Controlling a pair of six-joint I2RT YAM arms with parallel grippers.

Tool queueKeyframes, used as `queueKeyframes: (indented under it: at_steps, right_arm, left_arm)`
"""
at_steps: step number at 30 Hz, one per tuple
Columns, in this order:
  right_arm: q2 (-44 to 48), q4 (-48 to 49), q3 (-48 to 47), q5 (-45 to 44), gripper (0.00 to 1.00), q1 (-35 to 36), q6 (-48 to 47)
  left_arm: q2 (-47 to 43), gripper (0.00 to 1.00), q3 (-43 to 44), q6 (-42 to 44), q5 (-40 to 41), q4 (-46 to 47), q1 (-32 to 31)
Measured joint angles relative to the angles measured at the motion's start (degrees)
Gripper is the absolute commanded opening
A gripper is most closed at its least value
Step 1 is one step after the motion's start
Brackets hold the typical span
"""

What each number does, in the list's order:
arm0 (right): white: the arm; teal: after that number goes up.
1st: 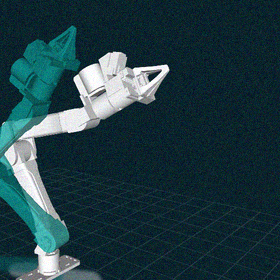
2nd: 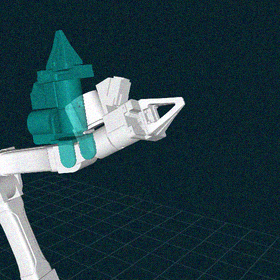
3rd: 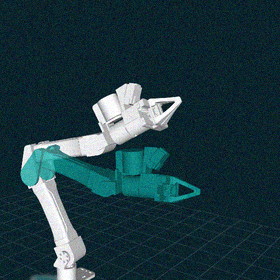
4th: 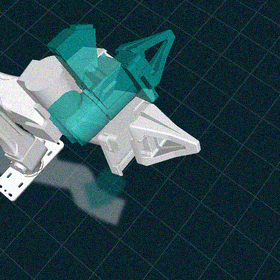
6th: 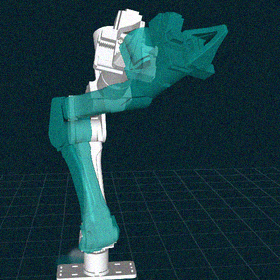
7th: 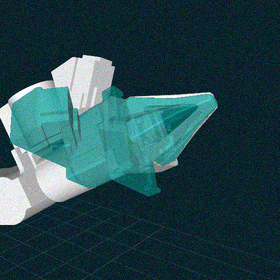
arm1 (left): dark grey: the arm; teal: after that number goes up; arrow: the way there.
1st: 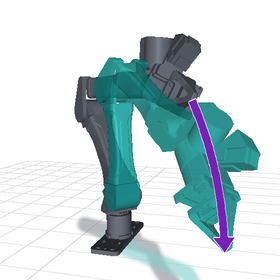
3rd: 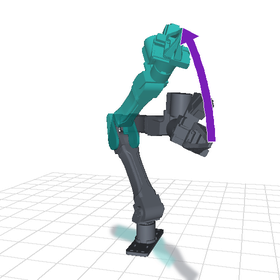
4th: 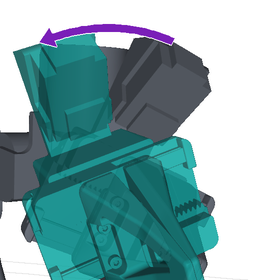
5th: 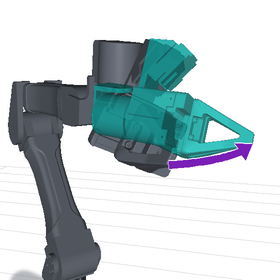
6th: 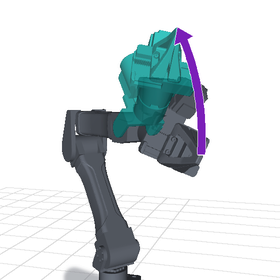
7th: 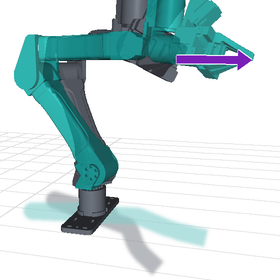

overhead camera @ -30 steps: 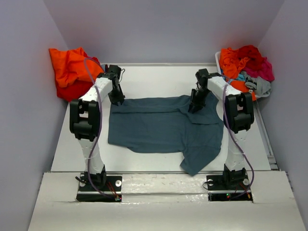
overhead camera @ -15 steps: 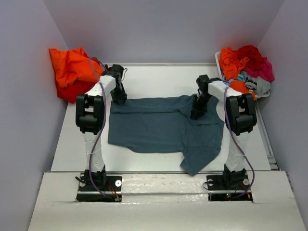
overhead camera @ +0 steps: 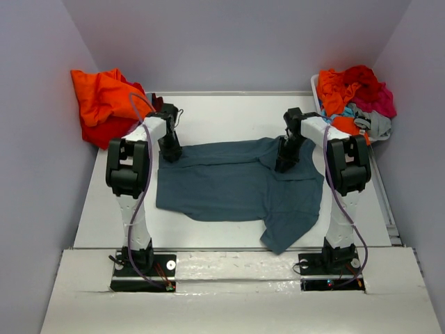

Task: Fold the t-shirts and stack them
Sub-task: Fold the tshirt

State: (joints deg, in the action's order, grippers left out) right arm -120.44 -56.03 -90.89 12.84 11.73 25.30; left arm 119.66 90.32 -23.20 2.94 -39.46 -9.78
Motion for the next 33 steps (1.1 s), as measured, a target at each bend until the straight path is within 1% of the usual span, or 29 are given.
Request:
queueKeyframes:
  at_steps: [1,7,16,19,27,33]
  right_arm:
    - [0.0,0.0,0.0,0.0,0.34,0.0,0.0]
    - [0.0,0.6,0.0,0.0,0.34,0.0,0.0]
    - [-0.5,1.0,-0.1,0.7,0.34,0.0,0.0]
    - [-0.5,0.9,-0.2,0.7,0.34,0.0,0.0]
    - [-0.6,0.9,-0.3,0.7,0.34,0.0,-0.1]
    - [-0.6,0.8,-0.3,0.7,0.34,0.0,-0.1]
  left_arm:
    - [-0.6,0.35,-0.9,0.0,-0.1,0.0,-0.1]
    - [-3.4,0.34,-4.9,0.3,-0.5,-0.4,-0.8]
    - [-5.0,0.35,-4.7,0.4,-0.5,-1.8,-1.1]
    - [-3.8,0.35,-2.2,0.4,-0.5,-2.8,-1.1]
    - [3.9,0.36,5.9,0.2,-1.5,-3.3,-1.1]
    - [5.3,0.36,8.2,0.2,-1.6,-3.9,-1.1]
